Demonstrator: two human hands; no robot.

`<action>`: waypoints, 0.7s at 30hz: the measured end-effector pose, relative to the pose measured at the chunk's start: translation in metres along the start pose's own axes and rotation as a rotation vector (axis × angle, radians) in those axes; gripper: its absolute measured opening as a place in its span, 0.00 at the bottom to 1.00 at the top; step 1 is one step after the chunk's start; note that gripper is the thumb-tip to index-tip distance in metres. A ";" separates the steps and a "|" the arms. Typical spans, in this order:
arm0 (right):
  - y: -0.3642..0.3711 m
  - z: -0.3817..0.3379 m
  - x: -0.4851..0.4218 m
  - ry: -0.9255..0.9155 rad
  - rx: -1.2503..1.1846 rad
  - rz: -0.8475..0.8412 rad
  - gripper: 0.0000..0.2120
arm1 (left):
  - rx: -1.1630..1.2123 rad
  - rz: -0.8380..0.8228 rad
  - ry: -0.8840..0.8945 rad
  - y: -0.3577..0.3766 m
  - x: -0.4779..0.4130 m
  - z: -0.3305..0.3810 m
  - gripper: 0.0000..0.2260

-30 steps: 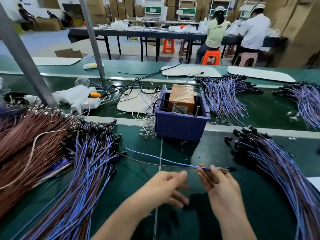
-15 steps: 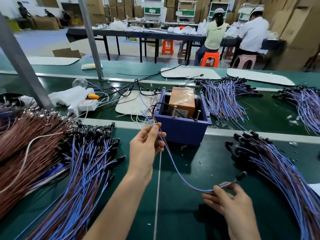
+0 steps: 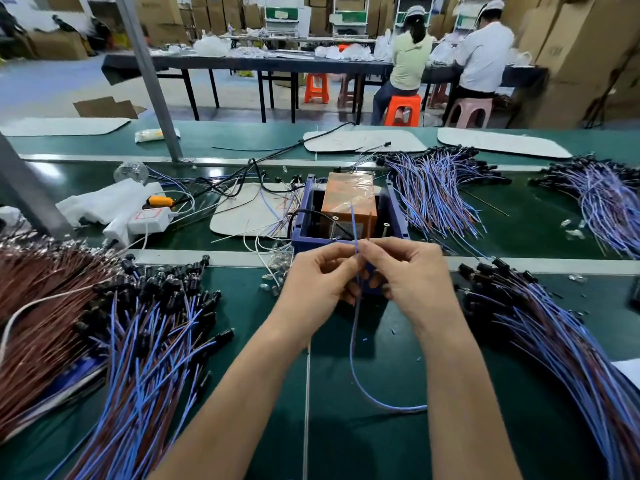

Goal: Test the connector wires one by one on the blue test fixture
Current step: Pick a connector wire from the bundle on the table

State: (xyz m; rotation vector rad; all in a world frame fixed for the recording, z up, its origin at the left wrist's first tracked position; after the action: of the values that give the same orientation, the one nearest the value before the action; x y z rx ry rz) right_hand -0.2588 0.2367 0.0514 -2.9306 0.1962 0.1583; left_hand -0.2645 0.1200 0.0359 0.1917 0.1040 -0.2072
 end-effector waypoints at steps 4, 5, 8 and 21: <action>0.004 0.017 0.001 0.035 -0.127 0.030 0.09 | -0.050 -0.031 -0.045 -0.012 -0.002 -0.011 0.09; 0.003 0.021 0.001 0.047 -0.137 0.029 0.09 | -0.063 -0.030 -0.064 -0.015 -0.002 -0.014 0.09; -0.001 0.033 0.000 0.115 -0.182 0.044 0.11 | -0.119 -0.006 -0.119 -0.026 -0.006 -0.020 0.11; -0.022 0.066 -0.016 0.230 0.142 0.096 0.11 | -0.400 -0.022 -0.180 -0.055 -0.015 -0.024 0.10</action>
State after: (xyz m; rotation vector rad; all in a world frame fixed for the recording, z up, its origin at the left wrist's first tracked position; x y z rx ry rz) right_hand -0.2778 0.2735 -0.0068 -2.7929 0.3674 -0.1736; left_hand -0.2935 0.0748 0.0041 -0.2261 -0.0325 -0.2208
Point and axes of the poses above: each hand's wrist, its own x-axis away from the middle knuckle, its own y-axis out of the palm, z = x × y, the point moved 6 cm from there along -x, towards the middle knuckle, and after that the axes turned 7 degrees about x, right-handed, at the moved point
